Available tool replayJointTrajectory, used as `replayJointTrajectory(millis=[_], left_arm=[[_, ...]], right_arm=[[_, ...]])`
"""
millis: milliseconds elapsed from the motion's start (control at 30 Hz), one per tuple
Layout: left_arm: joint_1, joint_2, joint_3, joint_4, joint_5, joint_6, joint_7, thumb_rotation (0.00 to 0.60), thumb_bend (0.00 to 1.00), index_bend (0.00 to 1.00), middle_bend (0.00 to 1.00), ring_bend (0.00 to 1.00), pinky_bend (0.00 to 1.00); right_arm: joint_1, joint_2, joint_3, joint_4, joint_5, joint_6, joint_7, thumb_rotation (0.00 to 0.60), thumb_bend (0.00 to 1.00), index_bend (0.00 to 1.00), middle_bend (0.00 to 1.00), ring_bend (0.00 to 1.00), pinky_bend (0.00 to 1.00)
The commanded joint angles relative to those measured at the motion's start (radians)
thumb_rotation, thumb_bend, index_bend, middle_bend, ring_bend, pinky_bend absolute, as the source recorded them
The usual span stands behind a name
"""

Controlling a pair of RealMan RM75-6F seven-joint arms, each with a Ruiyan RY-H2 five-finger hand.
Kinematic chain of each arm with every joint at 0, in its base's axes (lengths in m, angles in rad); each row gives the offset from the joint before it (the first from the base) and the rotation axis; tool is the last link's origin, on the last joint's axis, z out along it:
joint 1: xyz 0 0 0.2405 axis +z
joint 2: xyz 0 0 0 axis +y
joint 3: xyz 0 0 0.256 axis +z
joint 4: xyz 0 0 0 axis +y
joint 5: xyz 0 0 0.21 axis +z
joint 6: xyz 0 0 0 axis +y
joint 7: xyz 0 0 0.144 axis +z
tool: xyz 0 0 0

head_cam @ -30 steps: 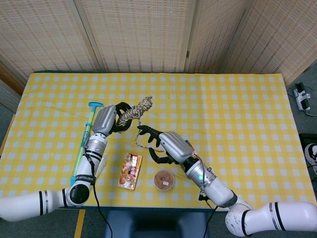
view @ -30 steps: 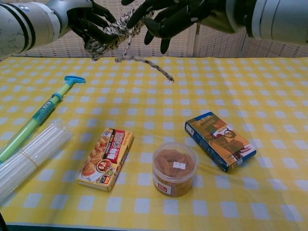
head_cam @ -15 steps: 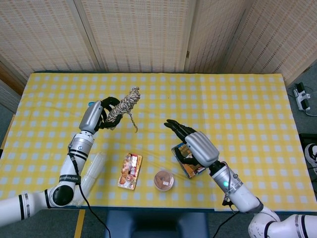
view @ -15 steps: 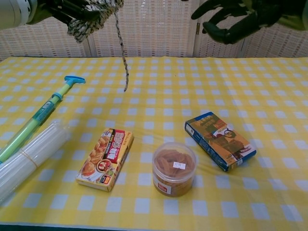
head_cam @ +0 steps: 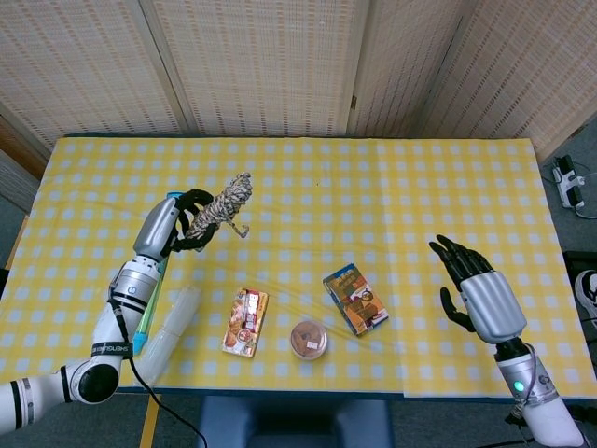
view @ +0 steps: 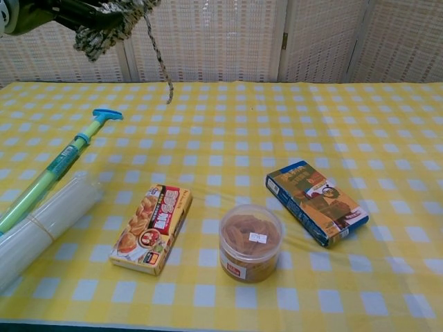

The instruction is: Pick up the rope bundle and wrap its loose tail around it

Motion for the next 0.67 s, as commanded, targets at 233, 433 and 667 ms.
replayJointTrajectory(millis=[233,433,667], left_arm=[[0.015,-0.005,0.044,0.017,0.057,0.042,-0.006,0.600,0.56,0.66,0.63,0.64,0.71],[0.025,-0.014,0.061,0.022,0.082,0.074,-0.007,0.600,0.56,0.66,0.63,0.64,0.71],[0.034,-0.009,0.072,0.018,0.095,0.082,-0.020,0.600,0.56,0.66,0.63,0.64,0.71]], right_arm=[[-0.162,-0.034,-0.062,0.150,-0.049,0.122,0.093,0.600,0.64,0.00,0.00,0.06,0.04],[-0.223,-0.071,-0.065,0.228,-0.049,0.153,0.170,0.600,0.64,0.00,0.00,0.05,0.04],[-0.237,-0.069,-0.049,0.246,-0.088,0.162,0.177,0.600,0.64,0.00,0.00,0.05,0.04]])
